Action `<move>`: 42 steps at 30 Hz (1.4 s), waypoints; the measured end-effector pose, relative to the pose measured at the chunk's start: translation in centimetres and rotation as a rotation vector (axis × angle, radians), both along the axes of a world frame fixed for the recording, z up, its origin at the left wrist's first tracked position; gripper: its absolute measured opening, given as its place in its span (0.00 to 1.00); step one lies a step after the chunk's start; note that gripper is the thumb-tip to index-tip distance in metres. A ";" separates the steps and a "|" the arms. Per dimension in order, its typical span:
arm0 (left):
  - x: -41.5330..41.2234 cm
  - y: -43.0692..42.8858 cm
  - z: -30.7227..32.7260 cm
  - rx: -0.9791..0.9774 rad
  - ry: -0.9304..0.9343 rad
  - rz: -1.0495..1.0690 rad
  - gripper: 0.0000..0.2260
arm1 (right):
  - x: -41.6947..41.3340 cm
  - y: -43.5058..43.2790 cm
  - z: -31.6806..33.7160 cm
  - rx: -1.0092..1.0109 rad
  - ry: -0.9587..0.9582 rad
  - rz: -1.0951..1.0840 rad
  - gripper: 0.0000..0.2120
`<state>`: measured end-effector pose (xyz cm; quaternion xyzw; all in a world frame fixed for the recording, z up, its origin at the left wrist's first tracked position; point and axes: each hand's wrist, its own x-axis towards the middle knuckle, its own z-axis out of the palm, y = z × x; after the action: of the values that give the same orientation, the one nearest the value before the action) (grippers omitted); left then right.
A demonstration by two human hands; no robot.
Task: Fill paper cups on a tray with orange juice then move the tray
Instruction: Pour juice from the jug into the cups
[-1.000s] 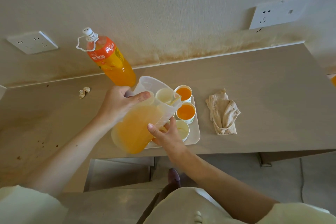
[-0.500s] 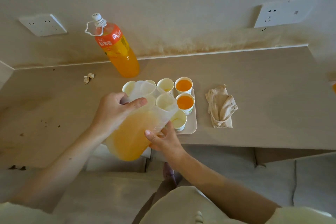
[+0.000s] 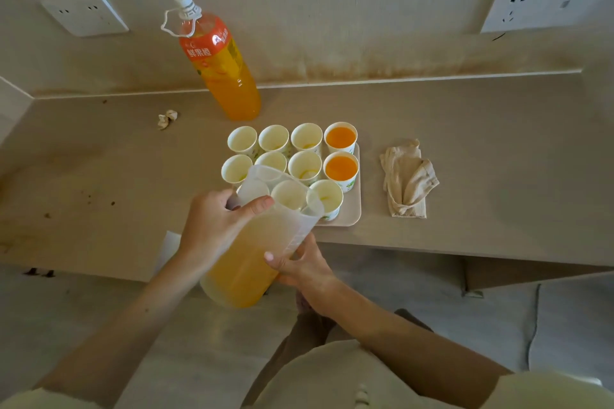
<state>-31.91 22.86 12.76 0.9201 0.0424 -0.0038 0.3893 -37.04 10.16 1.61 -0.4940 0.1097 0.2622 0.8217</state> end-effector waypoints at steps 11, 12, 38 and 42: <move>0.9 -1.2 -0.3 0.079 0.004 -0.056 0.27 | 0.1 -0.4 -0.7 0.085 0.129 -0.024 0.43; 1.0 -1.3 -0.3 0.082 0.004 -0.060 0.27 | 0.2 -0.5 -0.7 0.091 0.132 -0.024 0.42; 2.2 -2.0 -0.3 0.166 0.019 -0.039 0.27 | 0.9 -0.4 -0.6 0.155 0.151 -0.026 0.46; 2.3 -2.2 -0.1 0.172 0.024 -0.034 0.27 | 1.0 -0.5 -0.6 0.148 0.150 -0.023 0.43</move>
<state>-29.63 20.68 12.64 0.9506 0.0317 -0.0176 0.3082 -36.07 9.66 0.98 -0.4097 0.1570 0.2964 0.8483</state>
